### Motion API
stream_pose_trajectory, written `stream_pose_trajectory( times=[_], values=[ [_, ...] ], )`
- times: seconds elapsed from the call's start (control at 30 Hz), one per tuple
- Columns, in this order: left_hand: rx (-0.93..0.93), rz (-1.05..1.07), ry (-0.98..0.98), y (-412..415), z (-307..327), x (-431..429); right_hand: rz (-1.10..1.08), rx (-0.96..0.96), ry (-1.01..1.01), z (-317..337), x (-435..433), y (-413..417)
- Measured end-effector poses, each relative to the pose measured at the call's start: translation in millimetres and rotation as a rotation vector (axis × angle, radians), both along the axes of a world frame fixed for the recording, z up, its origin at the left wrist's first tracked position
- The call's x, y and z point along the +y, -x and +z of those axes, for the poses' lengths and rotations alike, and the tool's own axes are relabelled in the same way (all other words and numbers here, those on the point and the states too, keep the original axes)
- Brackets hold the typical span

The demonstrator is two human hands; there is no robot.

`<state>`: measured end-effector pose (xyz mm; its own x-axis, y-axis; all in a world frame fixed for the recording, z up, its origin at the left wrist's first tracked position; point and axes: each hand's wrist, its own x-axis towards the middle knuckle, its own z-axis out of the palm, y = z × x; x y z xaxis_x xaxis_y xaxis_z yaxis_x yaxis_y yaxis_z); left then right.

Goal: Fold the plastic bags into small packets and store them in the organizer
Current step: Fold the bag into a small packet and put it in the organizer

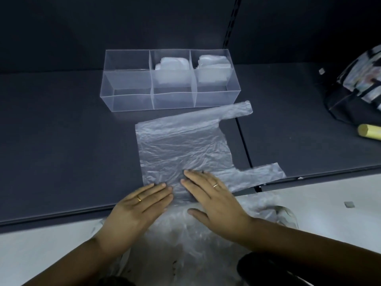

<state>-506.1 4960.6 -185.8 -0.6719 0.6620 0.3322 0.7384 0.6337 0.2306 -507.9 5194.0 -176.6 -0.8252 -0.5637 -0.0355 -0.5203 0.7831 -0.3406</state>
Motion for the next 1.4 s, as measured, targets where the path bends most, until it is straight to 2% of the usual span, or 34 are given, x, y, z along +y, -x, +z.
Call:
stream_pose_trajectory(
  times=[0.1,0.2,0.3,0.43,0.57,0.63,0.73,0.9,0.93,1.0,1.07,1.1,1.17,1.27,1.33,1.4],
  values=[
    [-0.013,0.093,-0.134,1,12,1,-0.135,0.113,0.163,4,16,1],
    [-0.257,0.283,-0.243,7,32,-10,-0.254,0.185,0.204,14,44,9],
    [-0.582,0.505,-0.475,14,51,-25,-0.355,0.034,0.220,28,74,20],
    [-0.797,0.610,-0.630,31,61,-46,-0.516,-0.313,0.417,50,101,38],
    [-0.956,0.661,-0.637,65,67,-65,-0.547,-0.418,0.620,66,110,78],
    [-0.989,0.707,-0.635,86,63,-72,-0.594,-0.410,0.672,61,106,103],
    [-0.954,0.820,-0.671,115,51,-74,-0.711,-0.355,0.668,41,100,141],
    [-0.743,0.900,-0.522,142,31,-65,-0.807,-0.264,0.534,13,91,172],
    [-0.674,0.925,-0.480,142,29,-63,-0.810,-0.249,0.508,10,89,174],
    [-0.387,0.932,-0.331,137,26,-55,-0.810,-0.221,0.460,8,87,179],
    [-0.100,0.759,-0.186,125,24,-41,-0.813,-0.191,0.412,8,86,181],
    [-0.025,0.645,-0.119,119,23,-33,-0.814,-0.186,0.397,8,85,182],
    [-0.052,0.475,0.010,111,16,-21,-0.816,-0.201,0.372,10,83,183],
    [-0.289,0.455,0.202,104,1,-19,-0.851,-0.210,0.255,20,78,180],
    [-0.302,0.453,0.298,100,-9,-23,-0.890,-0.049,0.103,30,62,173],
    [-0.286,0.445,0.328,98,-13,-24,-0.760,0.198,0.083,38,28,162]
  ],
)
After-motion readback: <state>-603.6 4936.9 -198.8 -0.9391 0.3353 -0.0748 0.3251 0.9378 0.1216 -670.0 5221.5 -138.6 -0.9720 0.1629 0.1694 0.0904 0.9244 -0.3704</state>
